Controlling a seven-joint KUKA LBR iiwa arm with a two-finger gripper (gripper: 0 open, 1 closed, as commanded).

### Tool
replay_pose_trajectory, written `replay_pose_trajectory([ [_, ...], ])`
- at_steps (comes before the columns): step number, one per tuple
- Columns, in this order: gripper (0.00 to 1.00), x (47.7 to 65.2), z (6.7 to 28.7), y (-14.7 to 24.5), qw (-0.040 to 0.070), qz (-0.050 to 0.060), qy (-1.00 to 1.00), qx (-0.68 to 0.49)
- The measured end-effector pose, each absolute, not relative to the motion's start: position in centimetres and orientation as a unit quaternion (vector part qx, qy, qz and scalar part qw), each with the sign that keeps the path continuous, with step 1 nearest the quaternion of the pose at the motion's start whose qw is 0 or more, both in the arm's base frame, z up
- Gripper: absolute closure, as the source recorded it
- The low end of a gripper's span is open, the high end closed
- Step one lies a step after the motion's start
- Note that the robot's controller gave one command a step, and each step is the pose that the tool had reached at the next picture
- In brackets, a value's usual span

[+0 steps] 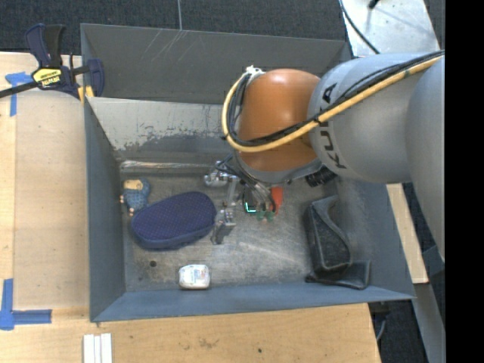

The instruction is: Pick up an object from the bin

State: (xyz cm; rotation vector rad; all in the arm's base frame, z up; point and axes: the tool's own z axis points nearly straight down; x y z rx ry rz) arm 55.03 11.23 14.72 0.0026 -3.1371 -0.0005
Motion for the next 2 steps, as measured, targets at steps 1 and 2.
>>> replay_pose_trajectory([
  [1,0.0,56.05,7.31,14.71,-0.007,0.0,-0.996,0.09],
  [2,1.0,56.4,7.8,14.86,-0.014,-0.003,-0.996,0.089],
])
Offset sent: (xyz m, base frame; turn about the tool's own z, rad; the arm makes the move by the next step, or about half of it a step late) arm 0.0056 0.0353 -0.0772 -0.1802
